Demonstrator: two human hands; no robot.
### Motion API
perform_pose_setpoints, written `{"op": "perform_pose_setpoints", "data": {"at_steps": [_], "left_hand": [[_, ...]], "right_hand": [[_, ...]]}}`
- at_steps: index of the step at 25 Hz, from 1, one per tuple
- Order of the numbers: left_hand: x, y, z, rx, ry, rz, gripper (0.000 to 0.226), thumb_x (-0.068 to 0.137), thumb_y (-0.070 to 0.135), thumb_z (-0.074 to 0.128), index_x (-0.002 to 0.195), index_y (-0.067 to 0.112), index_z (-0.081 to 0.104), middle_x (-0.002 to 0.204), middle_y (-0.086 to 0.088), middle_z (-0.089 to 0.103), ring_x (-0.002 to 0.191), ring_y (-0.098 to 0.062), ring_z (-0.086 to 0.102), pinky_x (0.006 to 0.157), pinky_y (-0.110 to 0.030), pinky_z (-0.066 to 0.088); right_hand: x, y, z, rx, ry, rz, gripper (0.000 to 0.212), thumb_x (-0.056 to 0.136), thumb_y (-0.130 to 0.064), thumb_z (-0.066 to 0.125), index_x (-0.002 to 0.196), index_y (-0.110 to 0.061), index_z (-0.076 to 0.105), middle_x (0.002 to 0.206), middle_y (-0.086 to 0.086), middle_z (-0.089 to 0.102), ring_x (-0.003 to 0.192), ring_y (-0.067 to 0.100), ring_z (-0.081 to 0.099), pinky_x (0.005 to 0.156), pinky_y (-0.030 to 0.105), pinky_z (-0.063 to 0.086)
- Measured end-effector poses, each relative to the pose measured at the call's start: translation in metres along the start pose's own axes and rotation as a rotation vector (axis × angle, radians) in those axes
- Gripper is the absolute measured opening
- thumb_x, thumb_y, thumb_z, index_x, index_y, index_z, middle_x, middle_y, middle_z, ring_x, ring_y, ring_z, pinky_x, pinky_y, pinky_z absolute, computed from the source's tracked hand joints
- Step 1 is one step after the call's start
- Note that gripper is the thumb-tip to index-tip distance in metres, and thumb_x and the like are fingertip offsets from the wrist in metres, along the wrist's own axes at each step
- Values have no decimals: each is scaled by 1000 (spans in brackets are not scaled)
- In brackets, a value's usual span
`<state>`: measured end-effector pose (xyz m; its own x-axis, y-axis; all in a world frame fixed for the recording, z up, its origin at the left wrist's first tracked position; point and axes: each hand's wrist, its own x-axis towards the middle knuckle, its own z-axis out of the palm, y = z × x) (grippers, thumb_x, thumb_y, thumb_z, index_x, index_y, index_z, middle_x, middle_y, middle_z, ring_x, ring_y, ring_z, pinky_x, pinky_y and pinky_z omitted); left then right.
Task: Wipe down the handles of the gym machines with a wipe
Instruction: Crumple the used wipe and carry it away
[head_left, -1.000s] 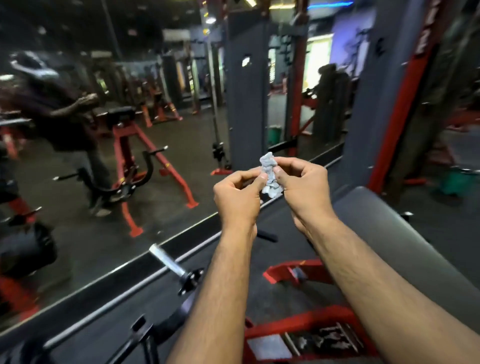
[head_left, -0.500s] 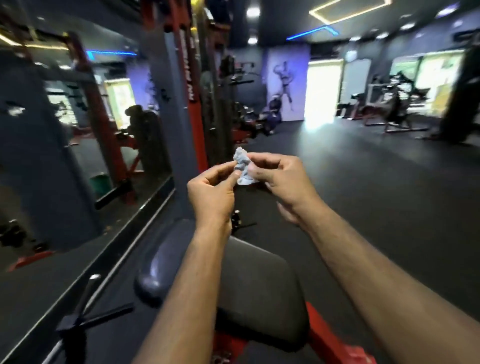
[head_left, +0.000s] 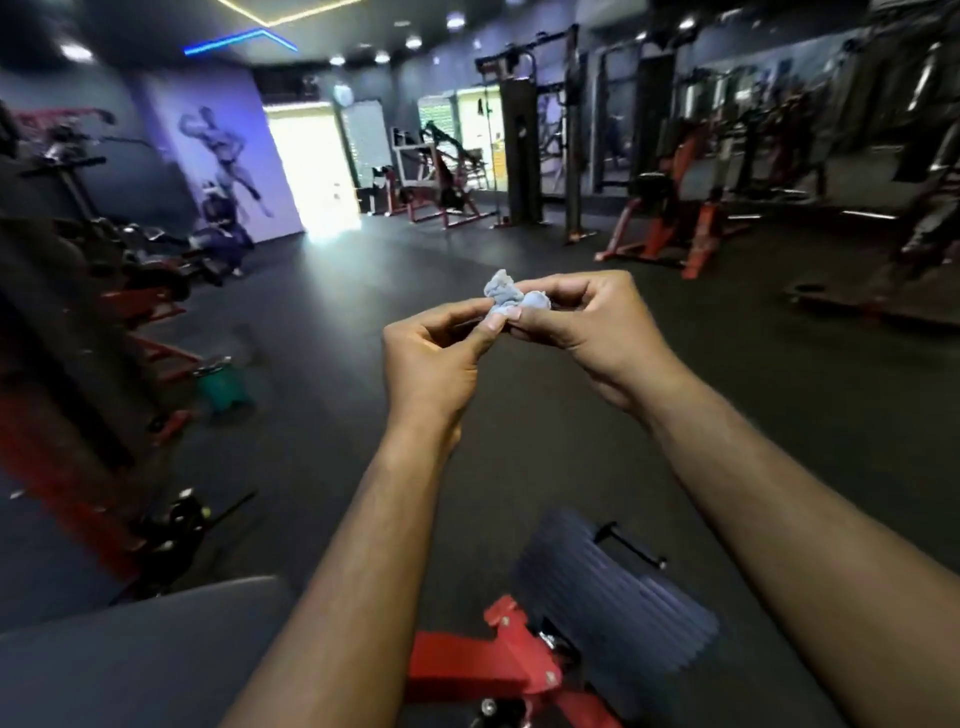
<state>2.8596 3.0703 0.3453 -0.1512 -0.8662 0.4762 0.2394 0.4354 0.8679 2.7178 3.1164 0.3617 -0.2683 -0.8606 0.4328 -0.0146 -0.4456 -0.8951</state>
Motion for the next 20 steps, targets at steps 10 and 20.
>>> {"op": "perform_pose_setpoints", "data": {"at_steps": [10,20], "left_hand": [[68,-103,293,-182,-183,-87,27,81,-7,73,104,7,76,98,-7,77,96,-16,73,85,-25,57],[127,-209,463,-229,-238,-216,19,82,-6,72,97,3,77,93,-7,78,90,-14,73,81,-22,56]], "right_hand": [[67,14,-280,-70,273,34,16,87,7,65,102,4,70,89,12,75,83,17,72,75,25,60],[138,76,-449,-96,446,92,11,85,0,71,95,-5,74,86,9,76,79,15,70,69,22,58]]}}
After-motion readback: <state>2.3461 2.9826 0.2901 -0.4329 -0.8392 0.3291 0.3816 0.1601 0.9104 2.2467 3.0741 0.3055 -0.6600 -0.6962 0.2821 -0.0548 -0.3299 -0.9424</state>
